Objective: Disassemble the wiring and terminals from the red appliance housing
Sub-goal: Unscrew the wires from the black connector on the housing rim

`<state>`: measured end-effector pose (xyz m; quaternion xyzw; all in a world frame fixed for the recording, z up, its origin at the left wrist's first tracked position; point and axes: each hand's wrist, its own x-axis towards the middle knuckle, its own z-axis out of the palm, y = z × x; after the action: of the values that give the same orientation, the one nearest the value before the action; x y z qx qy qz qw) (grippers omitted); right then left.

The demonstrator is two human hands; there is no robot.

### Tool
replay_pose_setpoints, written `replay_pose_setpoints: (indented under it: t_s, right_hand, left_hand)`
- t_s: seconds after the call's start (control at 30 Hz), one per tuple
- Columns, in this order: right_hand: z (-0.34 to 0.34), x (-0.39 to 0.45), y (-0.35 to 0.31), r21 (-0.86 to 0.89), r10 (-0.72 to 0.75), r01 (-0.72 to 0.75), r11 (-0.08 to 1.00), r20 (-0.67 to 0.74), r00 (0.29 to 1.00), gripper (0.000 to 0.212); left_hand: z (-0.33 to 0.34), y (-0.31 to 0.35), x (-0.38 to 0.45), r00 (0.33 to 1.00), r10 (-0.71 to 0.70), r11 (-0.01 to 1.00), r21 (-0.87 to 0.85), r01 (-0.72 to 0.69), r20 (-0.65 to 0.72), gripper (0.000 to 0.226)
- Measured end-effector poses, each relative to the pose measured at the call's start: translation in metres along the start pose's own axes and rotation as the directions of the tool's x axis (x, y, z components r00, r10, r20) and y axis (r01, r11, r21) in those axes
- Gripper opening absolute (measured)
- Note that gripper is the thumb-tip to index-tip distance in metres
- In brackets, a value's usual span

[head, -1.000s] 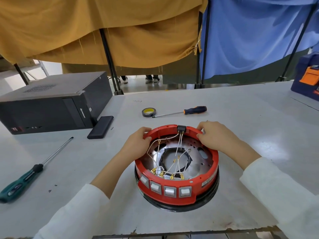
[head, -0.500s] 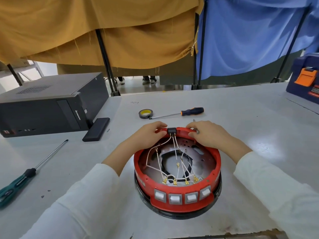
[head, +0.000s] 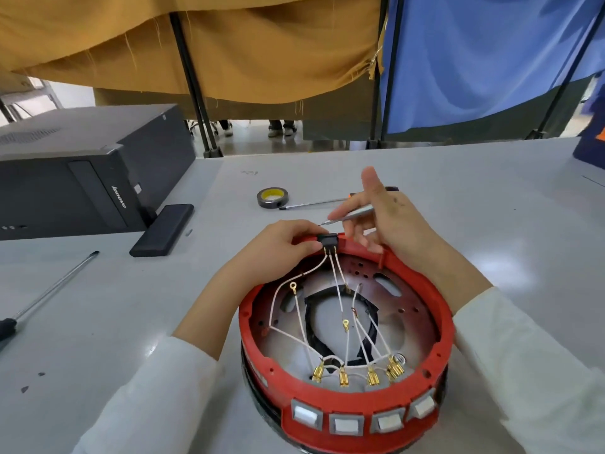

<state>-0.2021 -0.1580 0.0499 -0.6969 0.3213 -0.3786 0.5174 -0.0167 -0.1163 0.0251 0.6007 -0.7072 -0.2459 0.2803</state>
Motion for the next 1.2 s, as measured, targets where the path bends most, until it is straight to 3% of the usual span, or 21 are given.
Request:
replay_pose_setpoints:
  t_s: [0.1,0.23,0.5,1.2]
  right_hand:
    - [0.001,0.004,0.009,0.010,-0.034,0.035,0.999,-0.007,0.999,0.042]
    - [0.000,0.006,0.019,-0.055,-0.023,0.024,0.998,0.017,1.000,0.027]
    - [0.001,0.008,0.024,-0.148,-0.031,0.024,0.989,-0.043,0.999,0.031]
    - [0.003,0.005,0.020,-0.176,-0.025,0.022,0.984,-0.012,1.000,0.033]
  left_hand:
    - [0.001,-0.001,-0.001,1.000,-0.002,1.000,-0.001,0.002,-0.005,0.027]
    - [0.002,0.001,-0.002,1.000,0.000,0.999,0.039,0.001,-0.020,0.028]
    - [0.001,0.000,-0.003,0.999,-0.012,1.000,0.026,0.013,-0.044,0.031]
    - [0.000,0.001,-0.005,0.999,-0.007,0.998,0.059,0.010,-0.052,0.030]
